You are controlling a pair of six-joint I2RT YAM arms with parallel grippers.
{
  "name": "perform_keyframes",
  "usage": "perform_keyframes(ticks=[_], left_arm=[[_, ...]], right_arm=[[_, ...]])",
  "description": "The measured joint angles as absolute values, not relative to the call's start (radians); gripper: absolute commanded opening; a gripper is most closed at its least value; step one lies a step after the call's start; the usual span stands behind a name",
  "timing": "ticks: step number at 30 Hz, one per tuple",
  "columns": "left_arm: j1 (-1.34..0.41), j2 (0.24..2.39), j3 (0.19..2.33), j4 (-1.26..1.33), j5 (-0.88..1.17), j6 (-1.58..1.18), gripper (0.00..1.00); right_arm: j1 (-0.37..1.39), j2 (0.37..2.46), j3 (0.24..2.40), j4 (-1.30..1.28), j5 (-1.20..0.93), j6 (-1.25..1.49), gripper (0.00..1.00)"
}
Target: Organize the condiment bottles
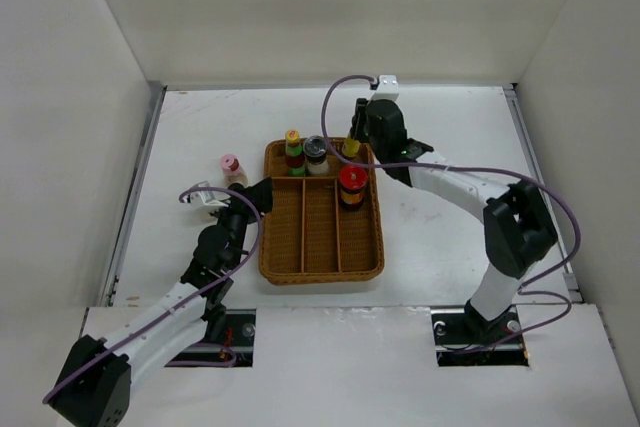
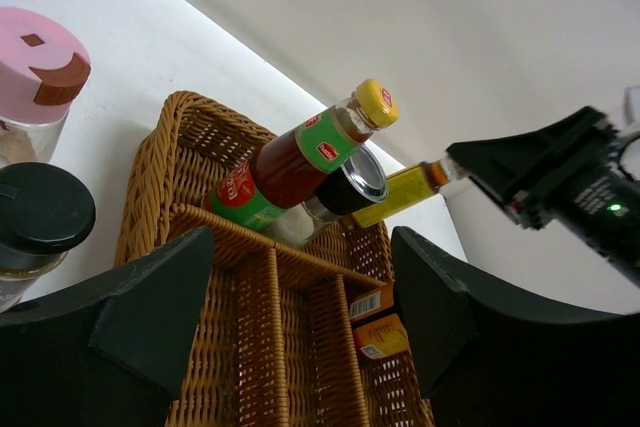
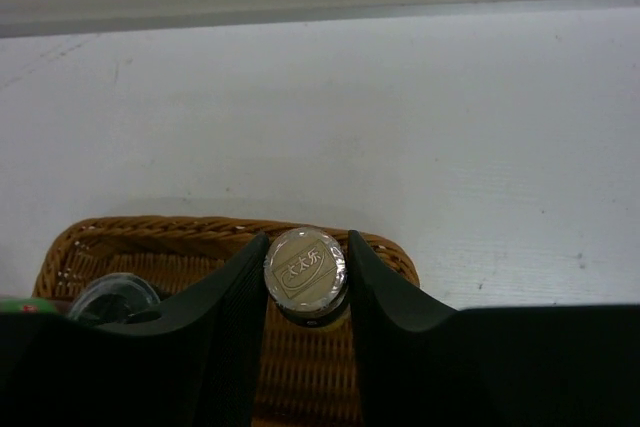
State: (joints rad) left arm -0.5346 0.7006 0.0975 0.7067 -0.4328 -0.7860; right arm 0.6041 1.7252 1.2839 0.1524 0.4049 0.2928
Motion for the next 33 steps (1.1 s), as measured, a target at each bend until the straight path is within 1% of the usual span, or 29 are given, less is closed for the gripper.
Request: perform_keyframes(ticks=[4,10,14,16,19,27,33], left_arm=[[-0.531,0.695,0.097,0.707,-0.433,-0.786,0.71],[-0.531,0.694,0.097,0.707,-0.432,-0.786,0.71],[-0.53,0.694,0.097,0.707,-0.432,-0.786,0.71],[-0.53,0.695,0.097,0.707,-0.433,-0.786,0.71],[-0.53,0.696,0.097,0.707,-0.433,-0.786,0.71],[-0.53,0.694,0.097,0.707,-0.433,-0.786,0.71],[-0.53,0.693,0.098,0.706,-0.433,-0.785,0.69]], right_arm=[[0.61,1.779,1.284,0.15,0.403,0.294,0.31],[0.632,1.81,1.285,0.158,0.411,0.284,0.35],[0.638,1.811,1.285,0.164,0.414,0.284,0.46],[0.643,1.813,1.285,0.174,0.413,0.288,0.56],[0.654,1.813,1.285,0.193,0.411,0.292,0.61],[0.663,1.782,1.276,0.208,0.411,0.291,0.63],[0.668,1.641,1.227,0.236,0.415,0.292,0.64]])
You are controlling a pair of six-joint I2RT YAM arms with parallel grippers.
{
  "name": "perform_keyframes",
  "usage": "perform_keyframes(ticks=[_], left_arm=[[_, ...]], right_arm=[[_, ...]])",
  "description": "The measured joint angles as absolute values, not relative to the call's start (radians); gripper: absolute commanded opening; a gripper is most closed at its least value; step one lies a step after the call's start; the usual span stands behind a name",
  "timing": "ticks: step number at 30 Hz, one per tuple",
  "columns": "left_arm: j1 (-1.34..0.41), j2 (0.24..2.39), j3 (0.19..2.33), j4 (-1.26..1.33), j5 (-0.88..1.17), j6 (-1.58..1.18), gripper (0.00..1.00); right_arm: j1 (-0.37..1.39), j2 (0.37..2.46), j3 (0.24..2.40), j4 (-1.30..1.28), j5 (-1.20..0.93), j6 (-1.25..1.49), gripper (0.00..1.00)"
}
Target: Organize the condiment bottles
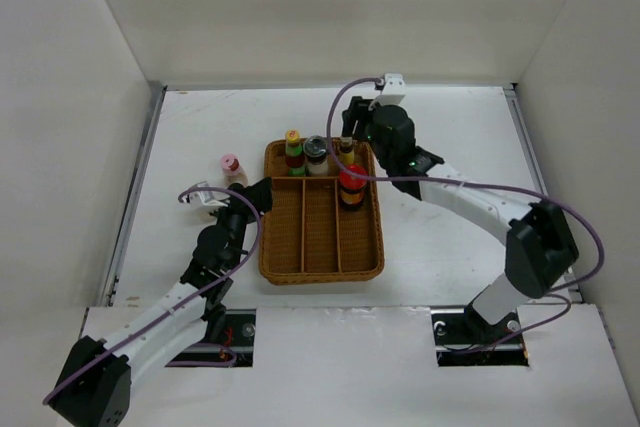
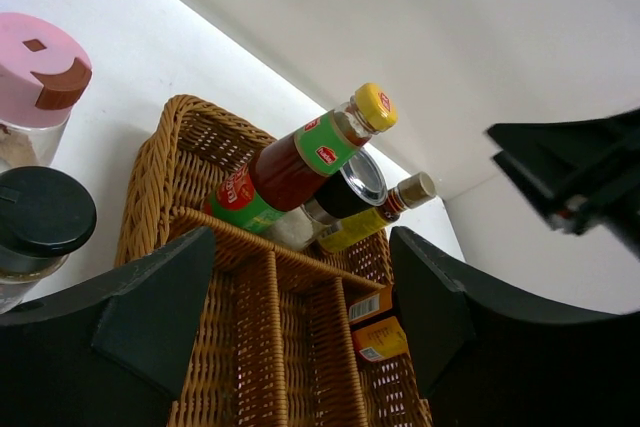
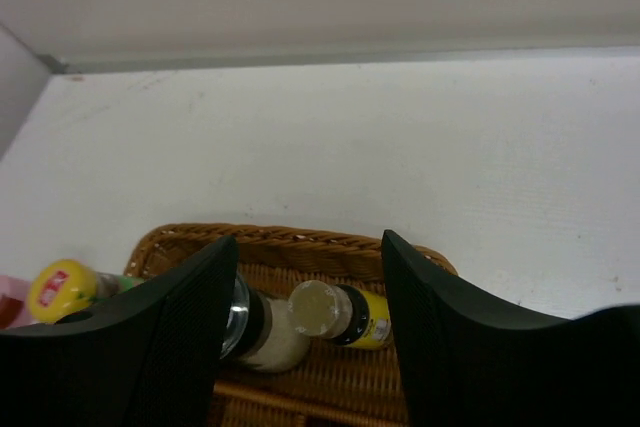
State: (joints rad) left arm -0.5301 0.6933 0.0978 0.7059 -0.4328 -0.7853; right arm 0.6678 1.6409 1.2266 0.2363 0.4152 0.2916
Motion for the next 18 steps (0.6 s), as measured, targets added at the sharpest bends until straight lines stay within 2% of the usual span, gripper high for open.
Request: perform_keyframes(ticks=[2,4,6,8,11,18], left_arm=[[-0.528,0.695,0.1,0.703,-0.433,-0.785,0.65],[-0.524,0.695,0.106,0.688,-0.433,-0.787,0.42],[-0.524,0.694,0.125,0.656,-0.433,-0.78,0.24],[-0.525,0.688,0.159,0.608,-0.433,-0.769,0.15],[-0.532,0.682,0.228,0.53,-0.445,-0.746,0.13],[-0.536,0.701,0.431,0.254,-0.573,-0.707,0.32]], right_arm=[[0.669,1.579,1.2,0.255,0.415,0.292,0.57],[0.67,1.513,1.168,0.274,0.415,0.292,0.37],[0.675,1.439,1.116,0.307,0.416,0.307,0.15],[0.68,1.365,1.045,0.336,0.419,0.336,0.08],[0.69,1.268,0.907,0.379,0.419,0.409,0.1],[0.721,1.214,0.664,0.393,0.401,0.506,0.37]])
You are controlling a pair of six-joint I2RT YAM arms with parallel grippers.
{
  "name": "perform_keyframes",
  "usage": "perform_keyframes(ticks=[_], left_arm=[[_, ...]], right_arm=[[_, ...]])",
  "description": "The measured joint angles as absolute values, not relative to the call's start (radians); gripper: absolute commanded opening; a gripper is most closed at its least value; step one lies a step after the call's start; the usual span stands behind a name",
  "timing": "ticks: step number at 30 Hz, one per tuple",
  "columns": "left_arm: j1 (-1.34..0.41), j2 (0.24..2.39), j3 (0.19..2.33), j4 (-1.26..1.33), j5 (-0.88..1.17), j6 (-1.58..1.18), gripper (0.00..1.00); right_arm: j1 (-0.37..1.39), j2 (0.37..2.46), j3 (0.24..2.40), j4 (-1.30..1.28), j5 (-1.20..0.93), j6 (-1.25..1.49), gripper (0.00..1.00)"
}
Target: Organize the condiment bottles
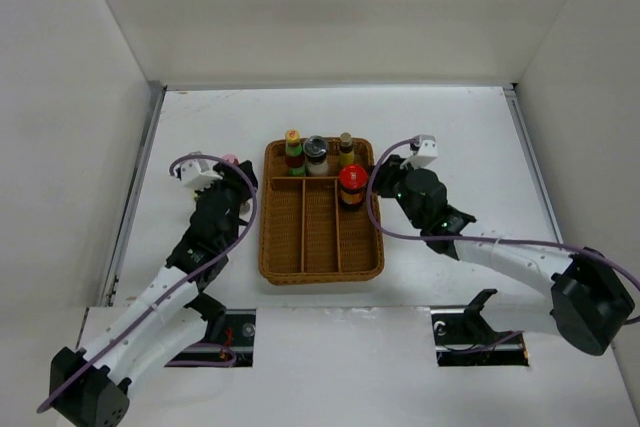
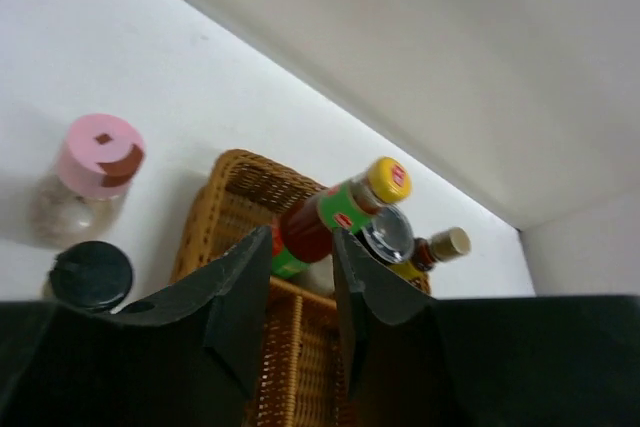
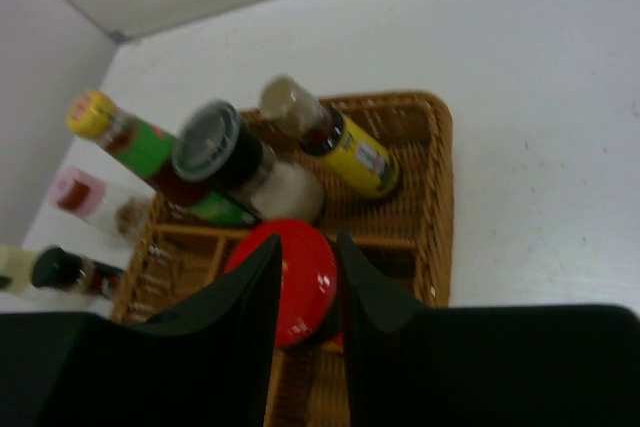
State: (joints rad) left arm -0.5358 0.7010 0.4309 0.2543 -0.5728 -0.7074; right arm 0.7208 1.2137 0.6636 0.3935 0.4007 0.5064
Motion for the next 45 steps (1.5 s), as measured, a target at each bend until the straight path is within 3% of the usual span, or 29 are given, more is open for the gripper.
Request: perform_keyframes(ticks=[7,11,22,32,45], left_arm=[[-0.493,0.739,0.564,-0.044,-0.748,-0.694,0.58],[-0.416,0.773,0.611,-0.17,-0.802,-0.7,0.64],[-0.17,0.95,0.652,-0.323,-0.695,-0.728,0.66],[-0.145,1.05,0.652,-0.325,-0.656,-0.751,0.66],[-0.118,1.11,0.651,-0.266,-0.634,-0.771,0.54]], right_arm=[[0.721,1.205,0.564,0.436,0.358,0.538,0.46],[0.722,1.205,0.545,0.49,0.346,0.55,0.49],[0.704,1.188,0.47,0.55,0.352,0.61,0.5],[0.701,1.18,0.468,0.558,0.352,0.615,0.53],[0.705,1.18,0.468,0.558,0.363,0.606,0.55]])
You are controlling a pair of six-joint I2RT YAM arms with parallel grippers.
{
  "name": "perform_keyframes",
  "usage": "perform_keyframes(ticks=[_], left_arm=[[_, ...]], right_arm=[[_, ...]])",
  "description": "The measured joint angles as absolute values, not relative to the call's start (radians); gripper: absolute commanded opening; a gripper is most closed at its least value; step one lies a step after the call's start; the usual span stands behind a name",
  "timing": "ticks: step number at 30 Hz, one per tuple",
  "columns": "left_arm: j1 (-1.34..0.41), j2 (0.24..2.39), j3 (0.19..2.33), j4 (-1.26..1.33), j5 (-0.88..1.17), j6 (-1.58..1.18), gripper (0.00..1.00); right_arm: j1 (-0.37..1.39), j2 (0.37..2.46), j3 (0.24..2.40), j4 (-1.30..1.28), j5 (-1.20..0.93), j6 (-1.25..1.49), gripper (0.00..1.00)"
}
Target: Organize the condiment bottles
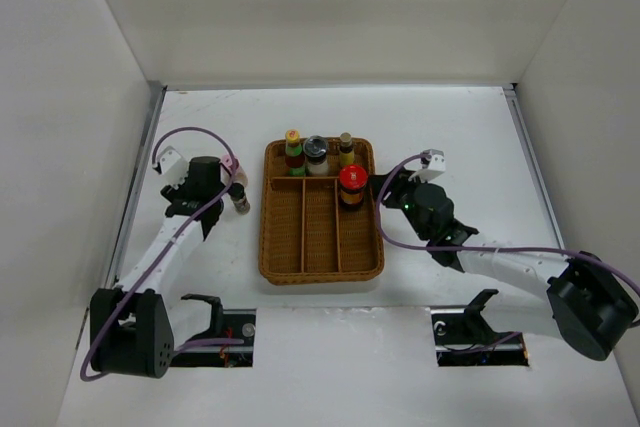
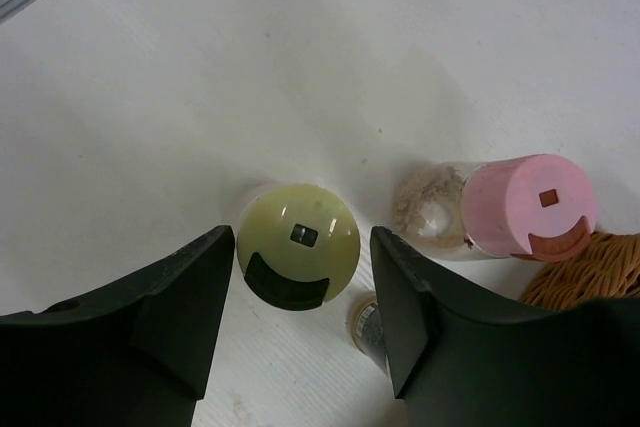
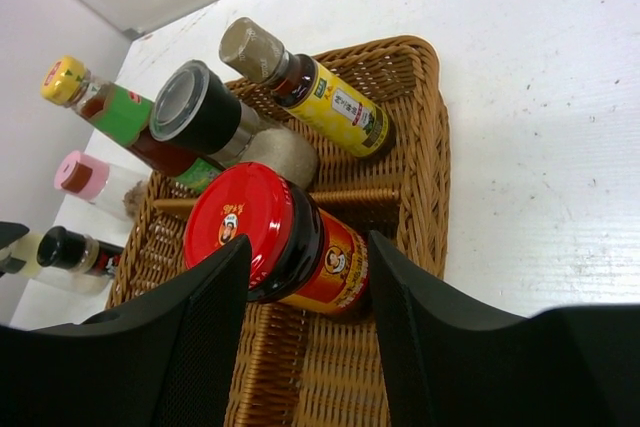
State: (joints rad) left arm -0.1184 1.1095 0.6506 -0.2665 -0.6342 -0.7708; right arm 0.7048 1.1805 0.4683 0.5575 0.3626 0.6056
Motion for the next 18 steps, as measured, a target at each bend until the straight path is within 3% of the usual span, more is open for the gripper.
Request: perform_keyframes(ticks=[9,18], left_arm=[[-0.118,1.098,0.625,-0.244,-0.635,-0.774,0.4],[-0.16,0.927,0.633,-0.327,-0.665,-0.744,0.39]], right_arm=[[0.708,1.18,0.468,0.558,0.364,0.605,0.55],[0.708,1.178,0.468,0.558,0.366,0.599,0.55]])
